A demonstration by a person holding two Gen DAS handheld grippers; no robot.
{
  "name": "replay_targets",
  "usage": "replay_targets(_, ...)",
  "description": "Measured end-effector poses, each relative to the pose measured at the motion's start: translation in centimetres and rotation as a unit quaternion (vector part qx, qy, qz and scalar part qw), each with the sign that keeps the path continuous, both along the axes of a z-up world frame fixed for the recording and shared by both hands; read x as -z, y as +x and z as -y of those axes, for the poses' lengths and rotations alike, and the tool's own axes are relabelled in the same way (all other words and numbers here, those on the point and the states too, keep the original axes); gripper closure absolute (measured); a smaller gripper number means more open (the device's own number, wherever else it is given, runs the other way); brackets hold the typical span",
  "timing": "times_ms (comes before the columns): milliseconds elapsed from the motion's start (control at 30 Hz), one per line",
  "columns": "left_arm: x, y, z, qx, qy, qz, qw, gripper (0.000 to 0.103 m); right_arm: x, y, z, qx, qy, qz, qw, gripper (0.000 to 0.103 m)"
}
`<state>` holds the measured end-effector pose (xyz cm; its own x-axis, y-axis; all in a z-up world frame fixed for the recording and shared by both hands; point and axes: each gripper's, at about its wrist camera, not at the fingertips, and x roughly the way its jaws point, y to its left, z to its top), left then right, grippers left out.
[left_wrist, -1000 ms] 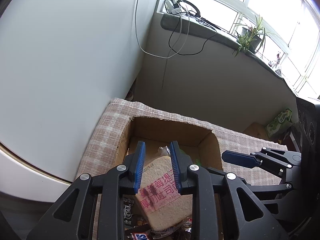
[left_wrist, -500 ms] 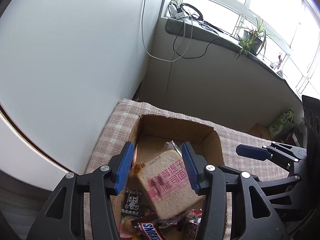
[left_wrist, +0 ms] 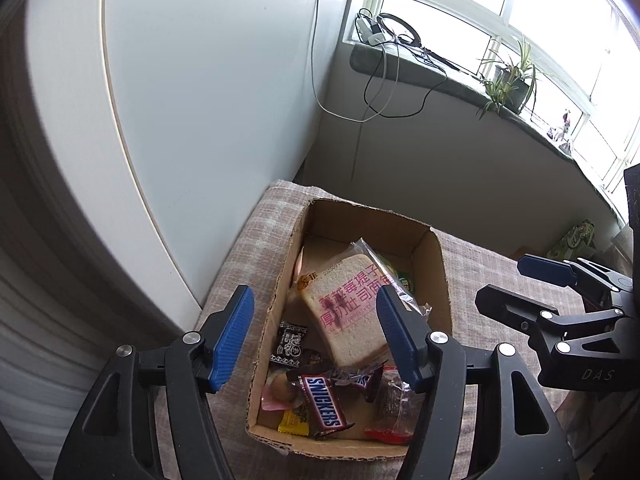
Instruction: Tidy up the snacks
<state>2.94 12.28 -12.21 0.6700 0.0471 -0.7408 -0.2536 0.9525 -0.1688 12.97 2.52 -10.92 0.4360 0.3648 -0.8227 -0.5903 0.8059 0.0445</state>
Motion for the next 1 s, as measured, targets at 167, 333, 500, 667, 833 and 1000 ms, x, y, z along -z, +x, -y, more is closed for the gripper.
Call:
replay_targets(167,-1.5,-2.3,0.6,-0.024,0.005,0.009,0.9997,0.035,-1.6,-1.8,0.5,0.001,0.0,0.022,1.0,0.016)
replay_targets(333,-3.0,-4.6,1.7,-0.04,0.017,0.016,0.9989,0.03,-3.2,-3.6,1.6,0.011,0.011,0.04,0.999,0.016)
replay_targets(500,-4.1,-6.0,2.9,-0.046,0.029,0.018,0.9984,0.03,-4.1,-5.2,2.7,0.022,0.011,0.049,0.998,0.015)
replay_targets(667,-4.6,-6.9,3.9,-0.047,0.032,0.015,0.9983,0.022,-4.2,-6.5,3.9,0.031,0.014,0.047,0.998,0.015)
replay_targets(833,-4.7,-7.5,4.8,-0.044,0.042,0.012,0.9981,0.022,-4.5,-7.3,4.6,0.036,0.016,0.05,0.998,0.015)
replay_targets(1000,-4.8,-7.7,5.1,-0.042,0.039,0.013,0.9983,0.022,-4.7,-7.8,4.9,0.041,0.017,0.053,0.998,0.015)
